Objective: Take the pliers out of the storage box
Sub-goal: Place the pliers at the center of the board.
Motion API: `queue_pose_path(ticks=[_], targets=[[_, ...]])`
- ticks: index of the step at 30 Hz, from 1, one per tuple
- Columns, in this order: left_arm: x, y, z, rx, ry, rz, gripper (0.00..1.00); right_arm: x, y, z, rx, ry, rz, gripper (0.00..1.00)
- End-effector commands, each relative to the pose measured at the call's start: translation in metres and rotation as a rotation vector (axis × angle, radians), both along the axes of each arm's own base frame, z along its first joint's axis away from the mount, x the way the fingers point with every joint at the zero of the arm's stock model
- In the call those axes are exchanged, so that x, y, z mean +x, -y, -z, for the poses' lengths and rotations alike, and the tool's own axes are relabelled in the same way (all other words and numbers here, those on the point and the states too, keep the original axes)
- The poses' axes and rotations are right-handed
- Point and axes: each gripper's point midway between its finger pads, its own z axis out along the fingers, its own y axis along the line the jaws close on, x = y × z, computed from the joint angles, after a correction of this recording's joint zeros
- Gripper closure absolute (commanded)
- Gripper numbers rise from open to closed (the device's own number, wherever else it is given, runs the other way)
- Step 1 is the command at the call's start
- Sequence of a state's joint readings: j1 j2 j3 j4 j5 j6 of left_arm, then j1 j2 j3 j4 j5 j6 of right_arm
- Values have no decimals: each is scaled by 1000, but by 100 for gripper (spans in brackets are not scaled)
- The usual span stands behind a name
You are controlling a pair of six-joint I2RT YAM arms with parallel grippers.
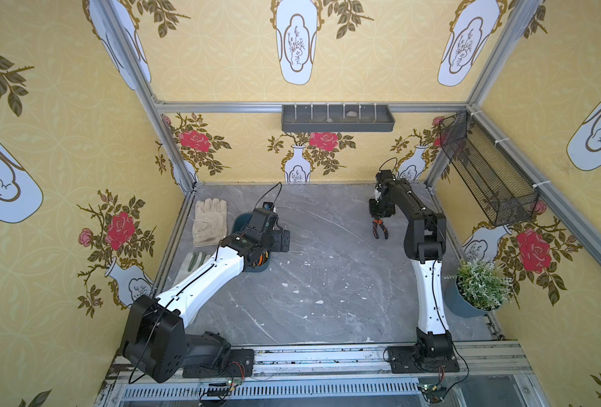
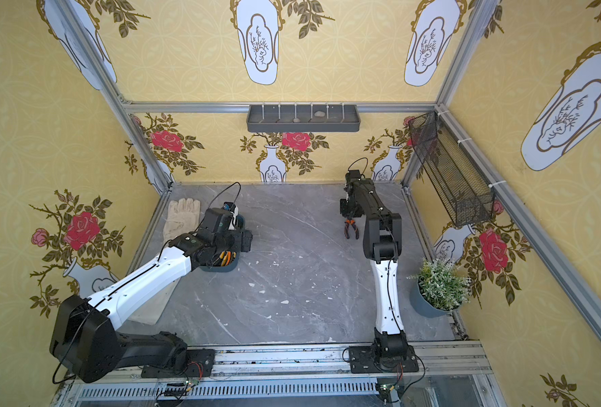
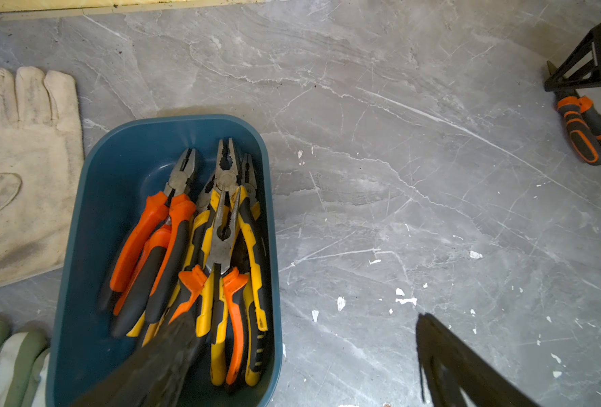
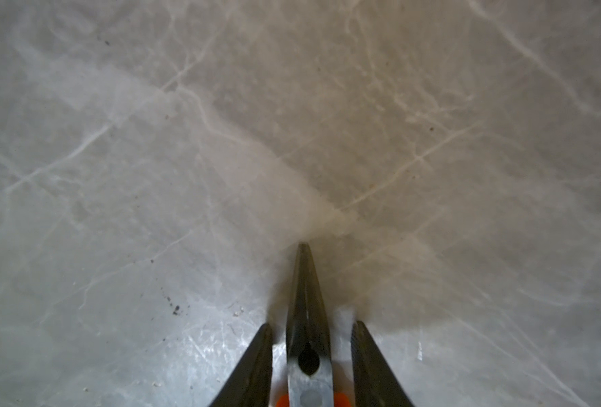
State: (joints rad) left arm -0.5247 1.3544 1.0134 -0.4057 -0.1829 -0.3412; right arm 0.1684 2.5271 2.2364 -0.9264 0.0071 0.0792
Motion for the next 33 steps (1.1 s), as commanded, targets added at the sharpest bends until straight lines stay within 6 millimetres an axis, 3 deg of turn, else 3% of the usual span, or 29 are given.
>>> queue_pose_path(ticks=[1,3,4,8,11,13,14,19,23,31,33], targets=[[-1,-1,3,4,-14,-1,1,-7,3,7,-10,-31,13,55],[-1,-5,3,11,-27,-7,1,0,3,-10,-15,13,20,53],[1,-8,3,16,-37,-14,1,6,3,-29,-28,58,28,53],[7,-32,14,55,-140,-78,1,16,-14,-133,-47,292,18,51],[15,-56,30,132,-243,-118,4,-4,-49,-203,-39,439,-48,47],[18,-63,42,202,-298,-118,8,-27,-78,-225,-41,480,-110,46],[20,-66,47,238,-327,-114,11,-39,-90,-231,-30,484,-128,46],[28,-77,70,304,-392,-121,26,-94,-127,-221,137,403,-162,46],[25,-89,83,347,-435,-146,35,-129,-139,-209,192,367,-176,46],[3,-89,111,274,-504,-156,62,-148,-135,-193,179,334,-177,47],[1,-89,116,266,-518,-165,62,-149,-135,-191,179,330,-178,47]])
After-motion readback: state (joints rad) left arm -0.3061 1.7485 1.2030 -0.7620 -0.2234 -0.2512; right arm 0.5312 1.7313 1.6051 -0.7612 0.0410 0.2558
